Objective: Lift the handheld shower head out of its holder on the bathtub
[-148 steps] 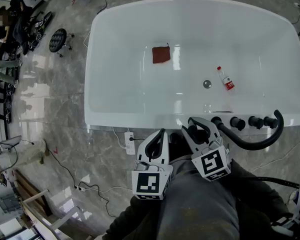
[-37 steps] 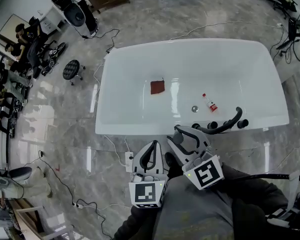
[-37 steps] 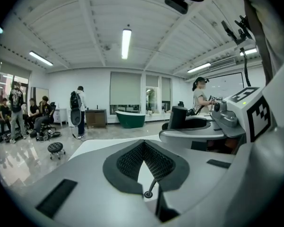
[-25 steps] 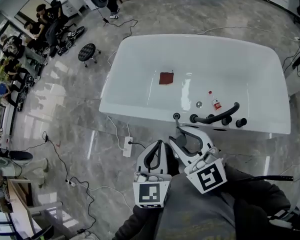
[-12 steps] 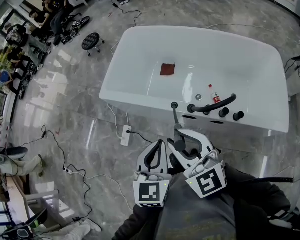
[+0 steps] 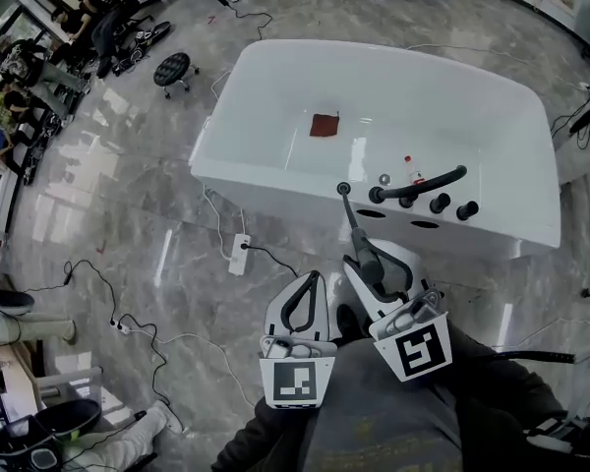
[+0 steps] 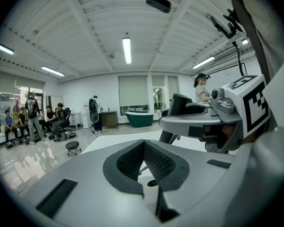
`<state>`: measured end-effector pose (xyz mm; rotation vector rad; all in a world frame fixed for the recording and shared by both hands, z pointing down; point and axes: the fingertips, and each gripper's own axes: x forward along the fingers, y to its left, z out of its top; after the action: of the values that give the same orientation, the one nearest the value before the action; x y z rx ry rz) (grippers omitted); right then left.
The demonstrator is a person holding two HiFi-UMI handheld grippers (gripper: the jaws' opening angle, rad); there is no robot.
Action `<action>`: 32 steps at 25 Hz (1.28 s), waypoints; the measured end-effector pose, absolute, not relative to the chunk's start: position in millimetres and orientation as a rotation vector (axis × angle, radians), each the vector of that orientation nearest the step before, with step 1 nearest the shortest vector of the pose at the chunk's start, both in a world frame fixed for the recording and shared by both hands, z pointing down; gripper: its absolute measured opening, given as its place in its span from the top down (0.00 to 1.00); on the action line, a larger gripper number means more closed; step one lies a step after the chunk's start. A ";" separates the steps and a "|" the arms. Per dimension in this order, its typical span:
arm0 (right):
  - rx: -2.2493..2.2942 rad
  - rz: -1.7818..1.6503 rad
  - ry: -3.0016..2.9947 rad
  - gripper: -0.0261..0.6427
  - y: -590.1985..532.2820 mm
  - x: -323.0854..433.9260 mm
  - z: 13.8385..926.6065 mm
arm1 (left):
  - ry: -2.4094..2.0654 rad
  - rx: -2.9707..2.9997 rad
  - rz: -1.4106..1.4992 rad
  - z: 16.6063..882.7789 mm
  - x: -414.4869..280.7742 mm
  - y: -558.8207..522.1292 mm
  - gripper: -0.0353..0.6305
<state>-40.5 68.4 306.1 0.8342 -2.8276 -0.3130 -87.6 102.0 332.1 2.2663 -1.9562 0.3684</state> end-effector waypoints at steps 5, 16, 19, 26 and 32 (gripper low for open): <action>0.832 -0.277 -2.825 0.75 87.8 -34.3 312.5 | -1.911 2.259 0.359 342.7 -80.2 113.9 0.94; 0.759 -0.381 -2.883 0.75 149.7 -9.0 339.4 | -1.978 2.237 0.284 365.9 -54.0 149.7 0.94; 0.735 -0.316 -2.901 0.75 154.5 -17.0 373.8 | -2.000 2.243 0.316 393.6 -57.3 166.2 0.94; 0.745 -0.203 -2.858 0.75 144.3 31.0 313.4 | -1.942 2.270 0.308 321.2 -2.8 160.3 0.94; 0.681 -0.170 -2.917 0.75 149.3 34.9 269.4 | -2.035 2.212 0.344 272.7 -0.9 169.9 0.94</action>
<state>34.9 149.3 269.4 0.6814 -2.9173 -0.1696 -0.9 169.9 272.7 2.2124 -2.0354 0.3445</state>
